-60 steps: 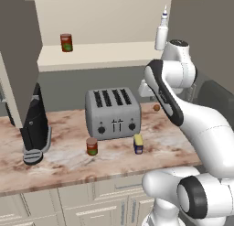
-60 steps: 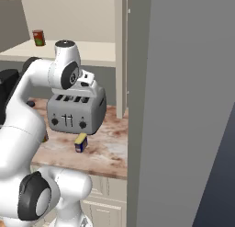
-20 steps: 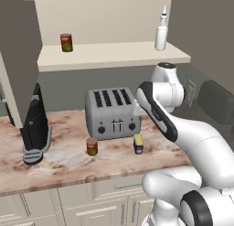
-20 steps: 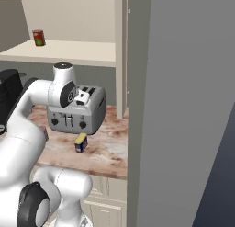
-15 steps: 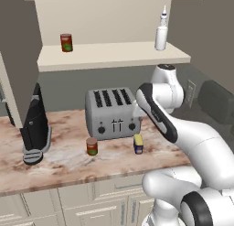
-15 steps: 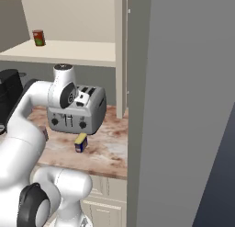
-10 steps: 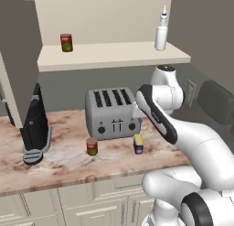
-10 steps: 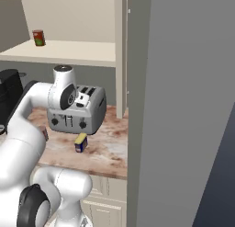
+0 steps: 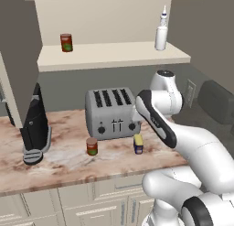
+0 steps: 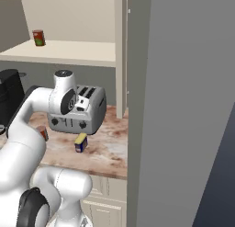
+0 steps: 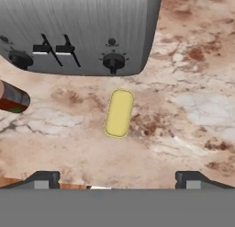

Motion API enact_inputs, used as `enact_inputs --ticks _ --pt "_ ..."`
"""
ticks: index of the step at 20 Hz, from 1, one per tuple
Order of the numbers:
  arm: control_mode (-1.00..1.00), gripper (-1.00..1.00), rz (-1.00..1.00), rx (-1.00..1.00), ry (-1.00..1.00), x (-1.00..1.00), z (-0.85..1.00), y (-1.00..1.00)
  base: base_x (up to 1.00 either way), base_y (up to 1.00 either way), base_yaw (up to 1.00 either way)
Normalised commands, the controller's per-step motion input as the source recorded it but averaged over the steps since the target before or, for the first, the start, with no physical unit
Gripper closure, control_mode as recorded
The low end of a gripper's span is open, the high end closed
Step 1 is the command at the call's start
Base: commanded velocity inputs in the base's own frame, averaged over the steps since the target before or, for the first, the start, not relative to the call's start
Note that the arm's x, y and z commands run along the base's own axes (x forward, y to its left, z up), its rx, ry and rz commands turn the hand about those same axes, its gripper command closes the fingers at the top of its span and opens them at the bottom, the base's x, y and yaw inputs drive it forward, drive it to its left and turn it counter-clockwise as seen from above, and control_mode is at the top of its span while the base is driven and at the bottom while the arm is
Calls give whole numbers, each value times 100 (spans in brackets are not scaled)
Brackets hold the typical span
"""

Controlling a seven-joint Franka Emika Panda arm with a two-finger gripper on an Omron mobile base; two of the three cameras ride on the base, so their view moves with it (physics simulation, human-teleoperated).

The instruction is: Pick the cans from the counter and place them in their designated side in the cabinet.

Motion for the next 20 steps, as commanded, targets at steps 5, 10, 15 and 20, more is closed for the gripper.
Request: enact_inputs --ticks 5,10,15,20 --pt "-100 -100 0 0 0 7 -17 2 0 0 0" --pt "-100 -100 0 0 0 8 -15 4 0 0 0" --pt "-100 -100 0 0 0 0 -13 4 0 0 0" --pt "-100 -100 0 0 1 0 -19 3 0 0 0"
